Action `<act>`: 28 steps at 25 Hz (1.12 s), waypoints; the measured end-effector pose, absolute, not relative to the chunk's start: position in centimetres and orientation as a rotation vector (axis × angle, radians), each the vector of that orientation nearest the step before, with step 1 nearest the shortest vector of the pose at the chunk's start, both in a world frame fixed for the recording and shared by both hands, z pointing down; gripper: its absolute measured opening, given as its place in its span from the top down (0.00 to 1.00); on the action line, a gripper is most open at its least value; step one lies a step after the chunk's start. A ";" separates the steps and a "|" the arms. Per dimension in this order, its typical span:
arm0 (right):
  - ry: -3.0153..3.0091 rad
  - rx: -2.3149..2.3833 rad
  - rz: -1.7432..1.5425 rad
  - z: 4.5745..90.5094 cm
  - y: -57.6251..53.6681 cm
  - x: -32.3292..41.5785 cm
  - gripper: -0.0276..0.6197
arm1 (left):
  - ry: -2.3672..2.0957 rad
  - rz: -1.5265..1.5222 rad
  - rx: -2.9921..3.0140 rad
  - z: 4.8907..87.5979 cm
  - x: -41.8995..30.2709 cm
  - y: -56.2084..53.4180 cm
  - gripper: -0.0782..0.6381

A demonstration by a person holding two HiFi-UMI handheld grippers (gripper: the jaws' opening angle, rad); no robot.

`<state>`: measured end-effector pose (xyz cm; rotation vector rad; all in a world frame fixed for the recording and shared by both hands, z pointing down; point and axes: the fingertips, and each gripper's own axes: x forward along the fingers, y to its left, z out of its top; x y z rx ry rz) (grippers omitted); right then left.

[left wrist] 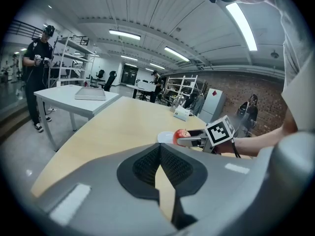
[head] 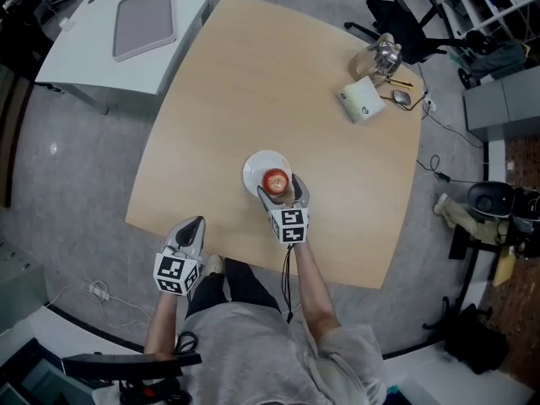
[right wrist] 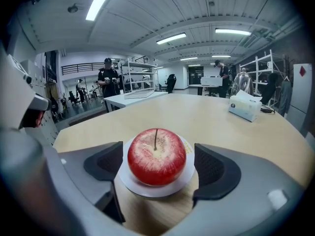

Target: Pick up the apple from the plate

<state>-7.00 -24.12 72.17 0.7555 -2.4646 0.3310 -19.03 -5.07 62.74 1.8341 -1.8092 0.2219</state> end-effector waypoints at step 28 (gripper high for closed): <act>-2.436 0.759 0.334 73.1 -24.5 -7.2 0.35 | -1.811 0.235 1.831 62.9 -19.3 -5.1 0.86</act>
